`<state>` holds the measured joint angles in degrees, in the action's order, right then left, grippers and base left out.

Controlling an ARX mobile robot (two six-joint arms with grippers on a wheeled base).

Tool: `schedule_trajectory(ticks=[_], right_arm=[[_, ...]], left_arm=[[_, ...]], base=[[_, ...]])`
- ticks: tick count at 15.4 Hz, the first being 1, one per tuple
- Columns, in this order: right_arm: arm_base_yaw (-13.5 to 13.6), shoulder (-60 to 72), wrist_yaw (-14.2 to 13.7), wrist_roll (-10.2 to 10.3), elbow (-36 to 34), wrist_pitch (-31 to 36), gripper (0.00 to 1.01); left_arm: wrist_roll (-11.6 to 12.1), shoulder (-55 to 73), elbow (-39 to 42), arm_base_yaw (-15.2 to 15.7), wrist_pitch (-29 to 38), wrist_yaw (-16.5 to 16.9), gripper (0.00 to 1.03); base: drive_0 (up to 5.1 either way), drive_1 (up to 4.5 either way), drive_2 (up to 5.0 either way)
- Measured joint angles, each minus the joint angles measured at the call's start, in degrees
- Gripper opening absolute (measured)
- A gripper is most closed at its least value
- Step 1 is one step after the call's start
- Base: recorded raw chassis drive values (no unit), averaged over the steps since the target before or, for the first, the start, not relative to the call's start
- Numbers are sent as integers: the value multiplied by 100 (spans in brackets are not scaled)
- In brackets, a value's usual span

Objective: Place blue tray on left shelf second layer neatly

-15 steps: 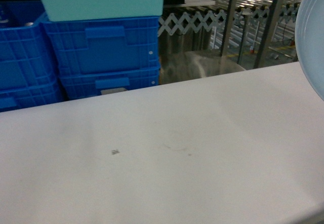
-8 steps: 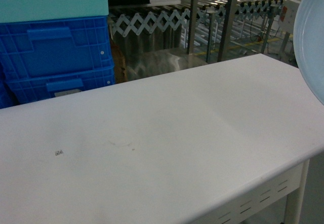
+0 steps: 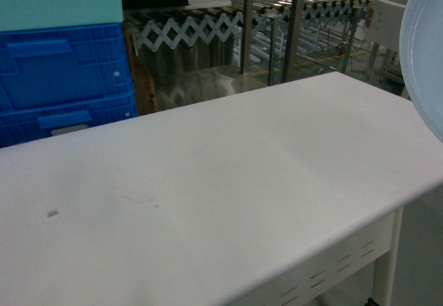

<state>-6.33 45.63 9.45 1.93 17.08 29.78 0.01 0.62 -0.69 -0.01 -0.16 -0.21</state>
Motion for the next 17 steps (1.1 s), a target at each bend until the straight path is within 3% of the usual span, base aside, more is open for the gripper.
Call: schedule_trajectory(ticks=[4, 17], right_arm=[[-4, -2, -33, 2, 0, 4, 2], [-4, 2, -24, 2, 0, -17, 2]], left_arm=[[0, 0, 0, 0, -15, 17, 98], [0, 0, 0, 0, 2, 11, 98]], base=[[-149, -149, -149], [254, -234, -503]])
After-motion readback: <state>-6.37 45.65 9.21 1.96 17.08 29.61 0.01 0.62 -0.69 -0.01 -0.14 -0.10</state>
